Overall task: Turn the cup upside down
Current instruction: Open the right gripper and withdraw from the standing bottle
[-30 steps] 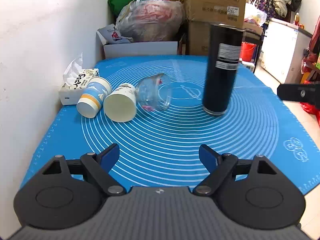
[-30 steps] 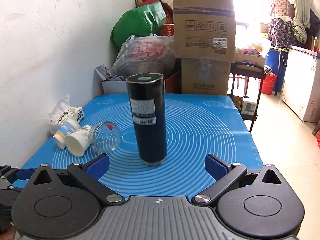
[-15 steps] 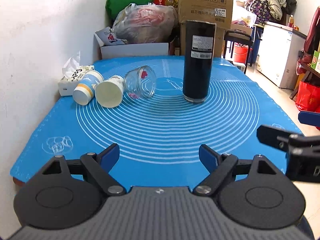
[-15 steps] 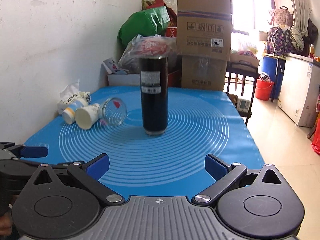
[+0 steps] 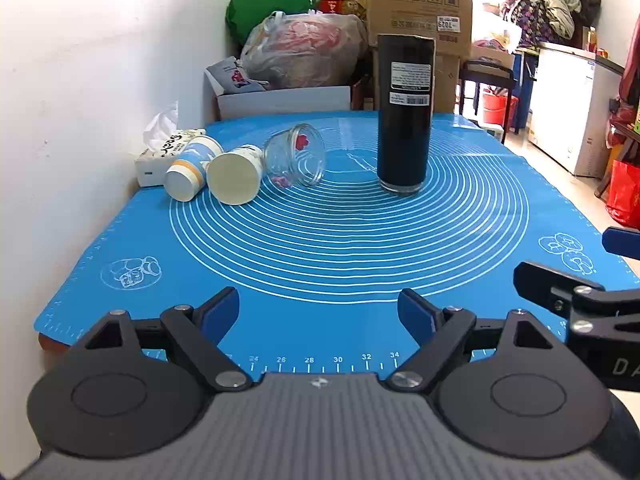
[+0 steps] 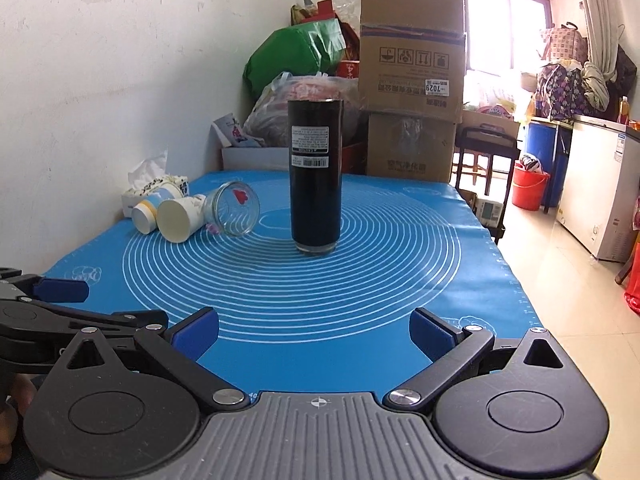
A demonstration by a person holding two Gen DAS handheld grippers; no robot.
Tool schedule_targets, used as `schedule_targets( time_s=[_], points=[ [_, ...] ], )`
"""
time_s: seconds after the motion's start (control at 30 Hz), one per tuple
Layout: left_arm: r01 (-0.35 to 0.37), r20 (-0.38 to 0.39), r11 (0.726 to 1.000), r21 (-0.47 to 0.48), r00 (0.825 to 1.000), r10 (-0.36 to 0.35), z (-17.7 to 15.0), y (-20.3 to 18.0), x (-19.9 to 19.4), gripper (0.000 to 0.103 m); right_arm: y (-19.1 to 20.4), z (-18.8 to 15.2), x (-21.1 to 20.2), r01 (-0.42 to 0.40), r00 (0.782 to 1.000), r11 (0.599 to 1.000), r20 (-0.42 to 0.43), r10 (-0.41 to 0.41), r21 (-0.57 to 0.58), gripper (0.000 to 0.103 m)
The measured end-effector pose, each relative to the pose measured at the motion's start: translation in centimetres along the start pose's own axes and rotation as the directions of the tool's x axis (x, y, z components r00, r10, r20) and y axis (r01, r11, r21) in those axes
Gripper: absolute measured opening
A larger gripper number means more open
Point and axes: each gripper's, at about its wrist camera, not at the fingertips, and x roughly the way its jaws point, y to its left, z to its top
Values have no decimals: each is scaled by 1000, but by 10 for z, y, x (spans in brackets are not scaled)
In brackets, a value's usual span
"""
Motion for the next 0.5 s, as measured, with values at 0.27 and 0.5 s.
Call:
schedule_targets(
  time_s=[0.27, 0.5],
  points=[
    [-10, 13, 1000, 5, 1000, 10, -2, -4, -2, 86, -2, -1, 2, 1, 1000, 1000, -11, -1, 15, 103],
    [-12, 8, 1000, 3, 1000, 12, -2, -4, -2, 86, -3, 0, 2, 8, 1000, 1000, -9, -8, 19, 103]
  ],
)
